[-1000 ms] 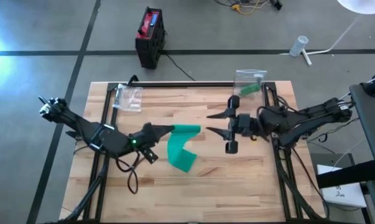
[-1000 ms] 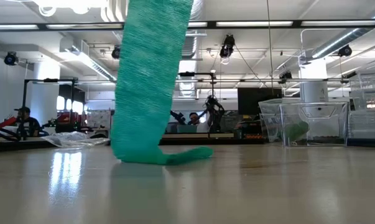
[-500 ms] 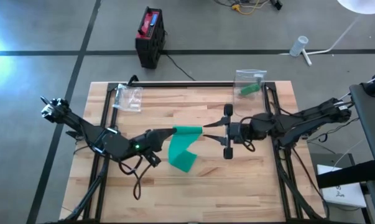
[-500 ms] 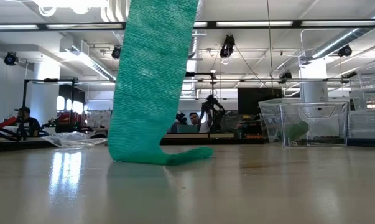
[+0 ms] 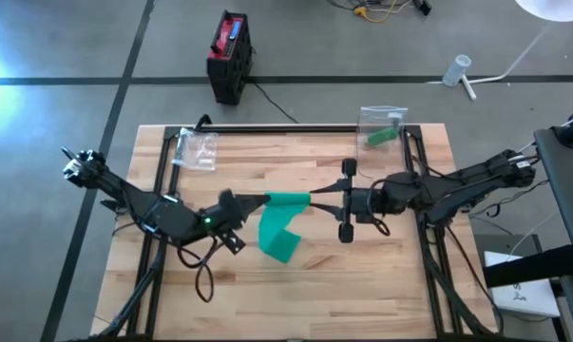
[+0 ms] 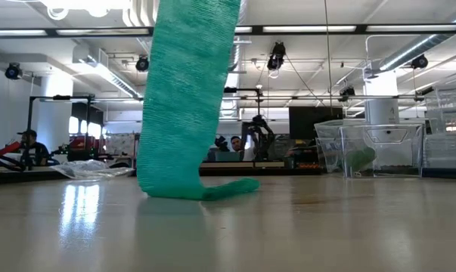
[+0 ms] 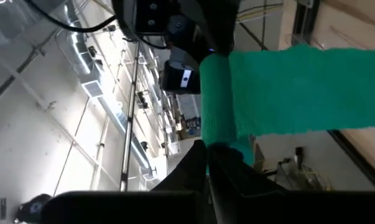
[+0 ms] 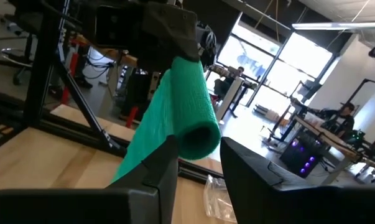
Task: Roll bandage
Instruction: Roll the dark green bandage
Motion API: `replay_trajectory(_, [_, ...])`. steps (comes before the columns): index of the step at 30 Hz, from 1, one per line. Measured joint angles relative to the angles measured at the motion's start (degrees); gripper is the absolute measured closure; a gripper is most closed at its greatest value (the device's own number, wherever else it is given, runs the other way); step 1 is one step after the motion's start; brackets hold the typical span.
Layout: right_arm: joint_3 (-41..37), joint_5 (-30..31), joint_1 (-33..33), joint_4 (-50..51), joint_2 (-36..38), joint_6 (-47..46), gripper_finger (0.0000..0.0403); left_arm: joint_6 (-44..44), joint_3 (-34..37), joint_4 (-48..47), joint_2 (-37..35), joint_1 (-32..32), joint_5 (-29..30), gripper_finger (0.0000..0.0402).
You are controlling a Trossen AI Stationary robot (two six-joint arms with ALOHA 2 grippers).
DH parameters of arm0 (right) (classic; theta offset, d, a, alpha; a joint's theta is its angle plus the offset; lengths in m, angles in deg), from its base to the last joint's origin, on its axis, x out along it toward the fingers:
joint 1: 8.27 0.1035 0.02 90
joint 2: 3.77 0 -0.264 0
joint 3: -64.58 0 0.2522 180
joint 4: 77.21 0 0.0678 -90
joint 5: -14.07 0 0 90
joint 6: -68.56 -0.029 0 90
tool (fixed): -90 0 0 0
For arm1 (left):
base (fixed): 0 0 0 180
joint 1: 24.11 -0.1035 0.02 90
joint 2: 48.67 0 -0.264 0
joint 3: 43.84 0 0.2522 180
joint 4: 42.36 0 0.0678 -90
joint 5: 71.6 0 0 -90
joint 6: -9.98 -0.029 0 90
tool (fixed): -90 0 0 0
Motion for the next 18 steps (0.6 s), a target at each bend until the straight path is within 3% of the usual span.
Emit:
replay_trajectory(5, [0.0, -0.3, 0.0, -0.1, 0.0, 0.5, 0.0279, 4.9, 0.0, 0.9, -0.6, 0.0, -4.5, 0.0401])
replay_trajectory(12, [0.3, -0.2, 2.4, 0.0, 2.8, 3.8, 0.0275, 10.0, 0.0, 1.0, -1.8, 0.0, -5.8, 0.0401])
replay_trajectory(18, [0.4, -0.4, 2.5, -0.5, 2.5, 4.0, 0.0287, 21.8, 0.0, 1.0, -2.4, -0.5, -11.7, 0.0401])
